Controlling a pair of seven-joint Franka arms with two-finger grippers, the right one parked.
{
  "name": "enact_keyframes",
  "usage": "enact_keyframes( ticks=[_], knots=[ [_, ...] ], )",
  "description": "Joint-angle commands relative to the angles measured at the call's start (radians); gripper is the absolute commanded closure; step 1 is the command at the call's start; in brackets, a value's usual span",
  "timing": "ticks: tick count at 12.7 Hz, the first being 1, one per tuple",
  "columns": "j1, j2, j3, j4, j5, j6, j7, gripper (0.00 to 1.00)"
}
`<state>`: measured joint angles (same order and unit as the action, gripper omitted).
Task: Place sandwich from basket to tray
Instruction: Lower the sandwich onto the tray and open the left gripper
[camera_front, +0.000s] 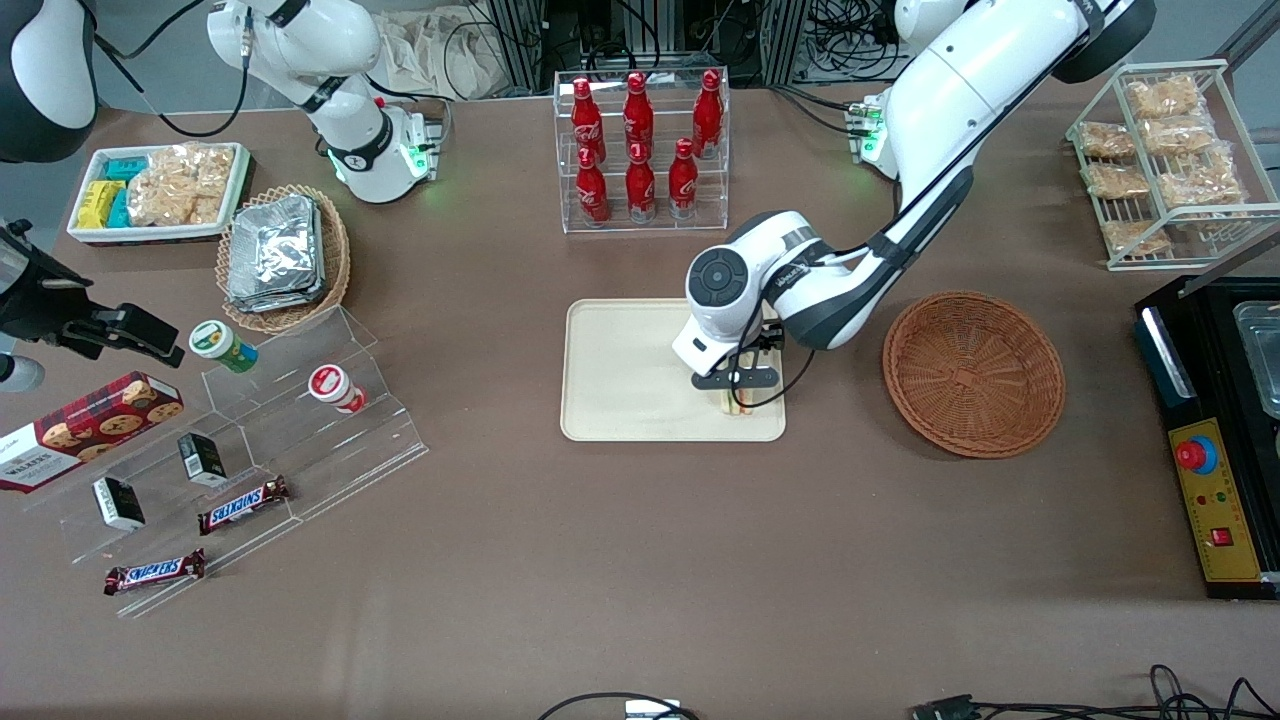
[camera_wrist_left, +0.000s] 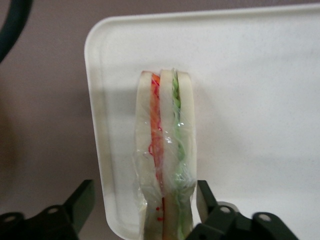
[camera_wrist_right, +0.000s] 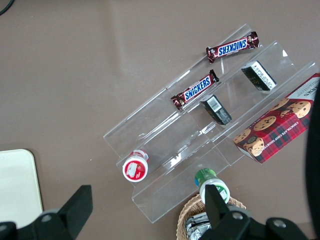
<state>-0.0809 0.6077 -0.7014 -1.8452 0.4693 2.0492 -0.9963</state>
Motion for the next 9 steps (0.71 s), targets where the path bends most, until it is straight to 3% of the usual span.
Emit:
enact_keyframes(
  ticks=[1, 9],
  knots=[
    [0.012, -0.077, -0.012, -0.002, -0.06, -0.01, -0.015, 0.0],
    [0.05, -0.256, 0.028, 0.179, -0.207, -0.288, 0.054, 0.0]
  ],
)
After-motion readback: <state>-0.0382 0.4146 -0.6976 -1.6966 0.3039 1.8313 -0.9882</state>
